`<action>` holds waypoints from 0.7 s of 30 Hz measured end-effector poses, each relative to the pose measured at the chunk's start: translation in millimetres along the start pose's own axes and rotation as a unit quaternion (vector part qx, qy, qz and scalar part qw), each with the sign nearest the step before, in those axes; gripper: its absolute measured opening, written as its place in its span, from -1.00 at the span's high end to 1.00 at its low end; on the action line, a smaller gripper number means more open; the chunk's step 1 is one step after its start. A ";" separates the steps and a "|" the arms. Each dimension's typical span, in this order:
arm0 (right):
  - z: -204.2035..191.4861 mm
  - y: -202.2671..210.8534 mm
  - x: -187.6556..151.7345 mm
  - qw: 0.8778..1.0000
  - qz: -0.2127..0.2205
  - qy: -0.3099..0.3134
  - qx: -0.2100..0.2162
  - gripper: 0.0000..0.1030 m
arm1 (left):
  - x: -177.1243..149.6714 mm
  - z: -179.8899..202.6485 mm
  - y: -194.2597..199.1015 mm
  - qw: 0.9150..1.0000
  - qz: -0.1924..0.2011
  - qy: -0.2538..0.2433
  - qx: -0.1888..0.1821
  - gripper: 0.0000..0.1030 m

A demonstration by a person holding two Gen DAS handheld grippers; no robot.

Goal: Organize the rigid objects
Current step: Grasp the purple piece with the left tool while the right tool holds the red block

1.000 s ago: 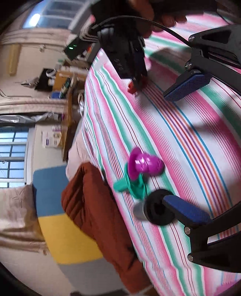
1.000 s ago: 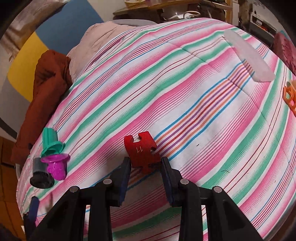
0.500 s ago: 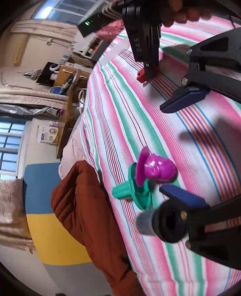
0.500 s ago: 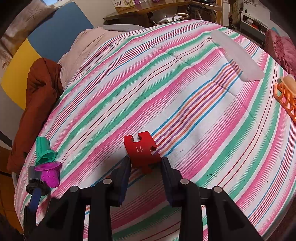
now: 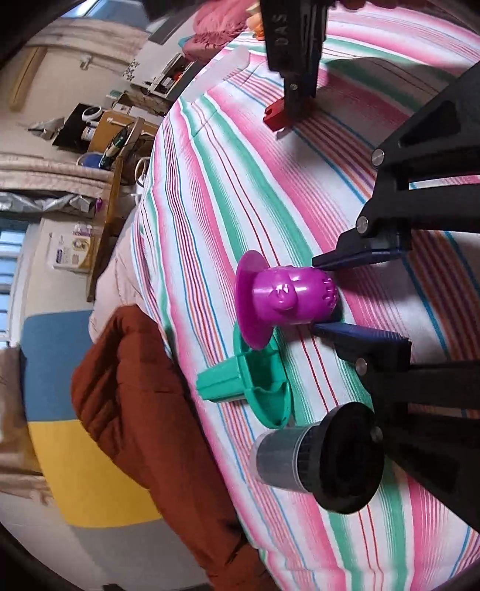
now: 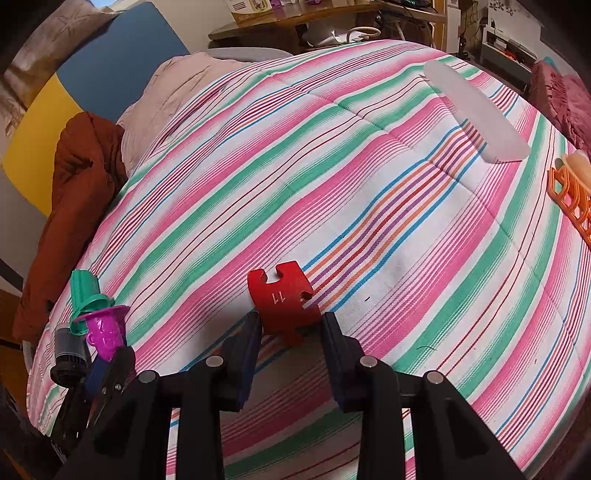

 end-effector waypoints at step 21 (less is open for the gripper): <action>-4.8 5.9 -10.8 1.000 0.003 0.009 0.001 0.36 | -39.2 7.1 58.0 0.998 0.037 -0.029 0.032 0.76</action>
Point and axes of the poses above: each gripper's, at about its wrist camera, not at the fingertips, and y roughly against the way its jaws point, z to its right, x to its top, the point moved 10 cm from there along -y, roughly the way its jaws point, and after that the axes turned 6 degrees about -z, right-handed, at the moved point
